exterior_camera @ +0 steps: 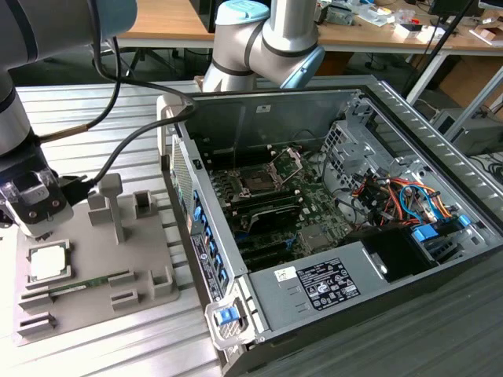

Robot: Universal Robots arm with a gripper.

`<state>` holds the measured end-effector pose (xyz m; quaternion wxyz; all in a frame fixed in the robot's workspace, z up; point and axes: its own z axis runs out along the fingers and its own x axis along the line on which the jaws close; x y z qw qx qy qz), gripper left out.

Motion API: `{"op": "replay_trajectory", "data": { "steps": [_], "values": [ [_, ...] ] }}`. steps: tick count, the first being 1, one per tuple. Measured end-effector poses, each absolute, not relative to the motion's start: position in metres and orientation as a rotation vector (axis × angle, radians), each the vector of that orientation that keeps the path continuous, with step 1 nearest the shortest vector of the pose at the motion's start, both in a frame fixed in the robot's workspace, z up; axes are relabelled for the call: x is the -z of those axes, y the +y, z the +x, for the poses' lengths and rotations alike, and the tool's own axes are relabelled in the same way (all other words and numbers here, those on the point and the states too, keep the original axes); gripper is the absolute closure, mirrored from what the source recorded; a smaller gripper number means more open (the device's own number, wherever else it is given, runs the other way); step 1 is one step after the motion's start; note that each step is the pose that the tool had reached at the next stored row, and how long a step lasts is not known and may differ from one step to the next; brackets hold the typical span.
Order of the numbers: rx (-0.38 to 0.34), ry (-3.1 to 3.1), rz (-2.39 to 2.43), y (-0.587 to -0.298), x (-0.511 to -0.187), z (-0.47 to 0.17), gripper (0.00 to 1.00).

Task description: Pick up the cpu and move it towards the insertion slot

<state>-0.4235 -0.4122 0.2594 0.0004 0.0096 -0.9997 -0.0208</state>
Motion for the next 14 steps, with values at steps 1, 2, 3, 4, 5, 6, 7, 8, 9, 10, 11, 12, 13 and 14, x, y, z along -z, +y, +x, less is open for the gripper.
{"op": "replay_trajectory", "data": {
  "steps": [1, 2, 3, 4, 5, 6, 7, 8, 9, 10, 11, 12, 13, 14],
  "values": [
    [0.065, -3.140, 0.030, -0.4124, -0.2590, -0.4238, 0.89],
    [0.066, -3.140, 0.030, -0.4127, -0.2585, -0.4240, 0.89],
    [0.066, -3.140, 0.030, -0.4130, -0.2581, -0.4243, 0.89],
    [0.066, -3.140, 0.030, -0.4133, -0.2576, -0.4245, 0.89],
    [0.066, -3.140, 0.030, -0.4135, -0.2573, -0.4246, 0.89],
    [0.066, -3.140, 0.030, -0.4136, -0.2572, -0.4248, 0.89],
    [0.066, -3.140, 0.030, -0.4138, -0.2568, -0.4249, 0.89],
    [0.066, -3.140, 0.030, -0.4140, -0.2566, -0.4251, 0.89],
    [0.066, -3.140, 0.030, -0.4142, -0.2563, -0.4252, 0.89],
    [0.065, -3.140, 0.030, -0.4144, -0.2562, -0.4253, 0.89],
    [0.065, -3.140, 0.030, -0.4150, -0.2559, -0.4257, 0.89],
    [0.066, -3.140, 0.030, -0.4156, -0.2555, -0.4260, 0.89],
    [0.066, -3.140, 0.030, -0.4159, -0.2552, -0.4262, 0.89],
    [0.066, -3.140, 0.030, -0.4164, -0.2547, -0.4265, 0.89]
  ]
}}
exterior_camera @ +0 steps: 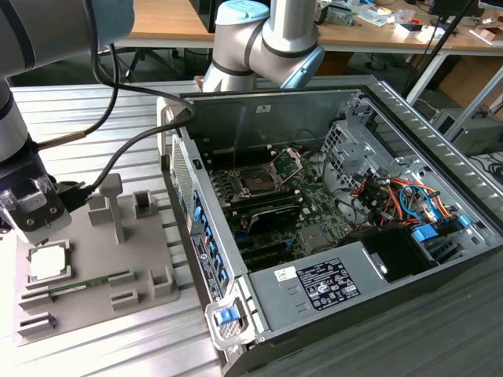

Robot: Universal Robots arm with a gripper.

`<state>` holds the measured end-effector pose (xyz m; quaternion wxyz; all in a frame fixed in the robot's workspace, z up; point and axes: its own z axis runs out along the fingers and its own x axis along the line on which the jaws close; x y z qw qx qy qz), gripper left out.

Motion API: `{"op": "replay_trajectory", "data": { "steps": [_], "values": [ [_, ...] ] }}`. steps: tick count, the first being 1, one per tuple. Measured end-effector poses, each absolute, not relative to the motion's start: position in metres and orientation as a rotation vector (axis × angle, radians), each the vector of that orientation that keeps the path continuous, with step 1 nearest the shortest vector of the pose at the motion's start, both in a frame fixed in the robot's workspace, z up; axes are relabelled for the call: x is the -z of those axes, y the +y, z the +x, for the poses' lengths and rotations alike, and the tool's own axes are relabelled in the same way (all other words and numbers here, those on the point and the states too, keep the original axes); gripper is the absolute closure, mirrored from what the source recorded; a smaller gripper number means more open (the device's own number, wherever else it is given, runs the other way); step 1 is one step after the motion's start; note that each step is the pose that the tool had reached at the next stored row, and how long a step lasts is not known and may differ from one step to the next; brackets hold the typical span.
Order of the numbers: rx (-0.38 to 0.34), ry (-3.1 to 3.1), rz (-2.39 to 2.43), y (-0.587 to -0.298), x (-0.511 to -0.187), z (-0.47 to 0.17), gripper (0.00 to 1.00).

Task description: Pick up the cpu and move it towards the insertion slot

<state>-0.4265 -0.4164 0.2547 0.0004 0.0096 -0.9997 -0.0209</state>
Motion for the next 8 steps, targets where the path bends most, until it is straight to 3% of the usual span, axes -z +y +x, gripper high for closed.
{"op": "replay_trajectory", "data": {
  "steps": [8],
  "values": [
    [0.066, -3.140, 0.030, -0.4191, -0.2503, -0.4277, 0.89]
  ]
}}
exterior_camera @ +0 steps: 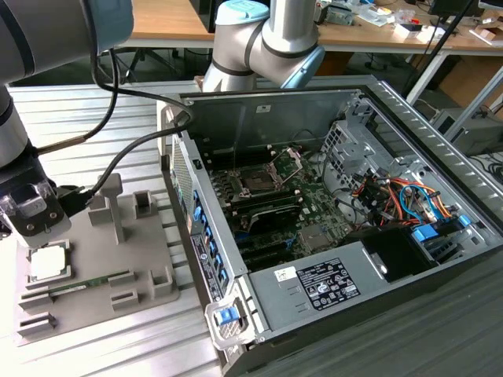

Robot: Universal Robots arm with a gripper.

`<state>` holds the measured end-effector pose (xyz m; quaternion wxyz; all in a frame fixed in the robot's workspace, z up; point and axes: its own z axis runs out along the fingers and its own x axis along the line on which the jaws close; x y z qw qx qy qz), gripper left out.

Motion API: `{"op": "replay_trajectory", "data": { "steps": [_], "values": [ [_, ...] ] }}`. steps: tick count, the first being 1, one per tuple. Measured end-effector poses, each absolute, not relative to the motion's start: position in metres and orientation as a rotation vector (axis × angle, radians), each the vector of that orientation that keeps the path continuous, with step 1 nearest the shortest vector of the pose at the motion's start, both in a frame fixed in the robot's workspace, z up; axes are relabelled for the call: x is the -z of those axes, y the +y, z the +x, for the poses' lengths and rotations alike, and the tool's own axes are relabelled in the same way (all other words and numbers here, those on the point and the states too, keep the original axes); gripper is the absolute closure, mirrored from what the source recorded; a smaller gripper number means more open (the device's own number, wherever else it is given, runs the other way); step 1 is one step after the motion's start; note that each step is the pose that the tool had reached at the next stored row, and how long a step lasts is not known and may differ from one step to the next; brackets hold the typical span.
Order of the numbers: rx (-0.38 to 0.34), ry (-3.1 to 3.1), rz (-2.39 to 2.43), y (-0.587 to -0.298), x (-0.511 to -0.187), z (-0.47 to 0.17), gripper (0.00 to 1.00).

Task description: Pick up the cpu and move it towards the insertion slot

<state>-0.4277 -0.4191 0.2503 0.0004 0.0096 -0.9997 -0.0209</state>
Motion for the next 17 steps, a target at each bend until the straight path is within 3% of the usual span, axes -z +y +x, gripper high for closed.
{"op": "replay_trajectory", "data": {
  "steps": [17],
  "values": [
    [0.066, -3.140, 0.030, -0.4236, -0.2422, -0.4295, 0.89]
  ]
}}
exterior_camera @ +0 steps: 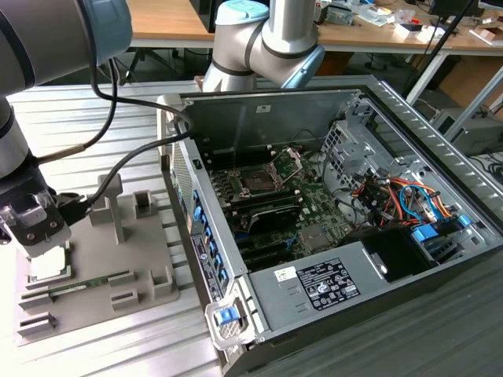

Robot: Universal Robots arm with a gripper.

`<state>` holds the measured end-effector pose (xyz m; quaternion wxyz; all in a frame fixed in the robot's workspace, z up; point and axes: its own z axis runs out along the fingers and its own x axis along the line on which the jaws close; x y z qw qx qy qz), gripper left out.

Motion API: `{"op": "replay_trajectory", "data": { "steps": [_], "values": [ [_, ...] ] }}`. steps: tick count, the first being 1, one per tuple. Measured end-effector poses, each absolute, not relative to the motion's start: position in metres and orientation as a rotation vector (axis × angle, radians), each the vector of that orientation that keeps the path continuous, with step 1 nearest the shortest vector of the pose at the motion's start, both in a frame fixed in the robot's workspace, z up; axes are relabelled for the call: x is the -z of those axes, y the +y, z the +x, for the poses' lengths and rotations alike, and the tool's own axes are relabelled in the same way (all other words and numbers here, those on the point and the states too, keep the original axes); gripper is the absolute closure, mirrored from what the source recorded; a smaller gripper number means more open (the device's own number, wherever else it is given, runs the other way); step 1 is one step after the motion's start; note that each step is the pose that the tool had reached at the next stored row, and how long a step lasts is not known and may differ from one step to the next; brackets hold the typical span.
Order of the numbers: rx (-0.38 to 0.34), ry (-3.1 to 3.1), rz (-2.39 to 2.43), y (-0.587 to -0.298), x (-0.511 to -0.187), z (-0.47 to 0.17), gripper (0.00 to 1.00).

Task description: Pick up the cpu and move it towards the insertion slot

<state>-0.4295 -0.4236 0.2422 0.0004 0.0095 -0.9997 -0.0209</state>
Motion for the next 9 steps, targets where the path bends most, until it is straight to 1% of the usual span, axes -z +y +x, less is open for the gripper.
{"op": "replay_trajectory", "data": {
  "steps": [9],
  "values": [
    [0.065, -3.140, 0.030, -0.4249, -0.2380, -0.4300, 0.89]
  ]
}}
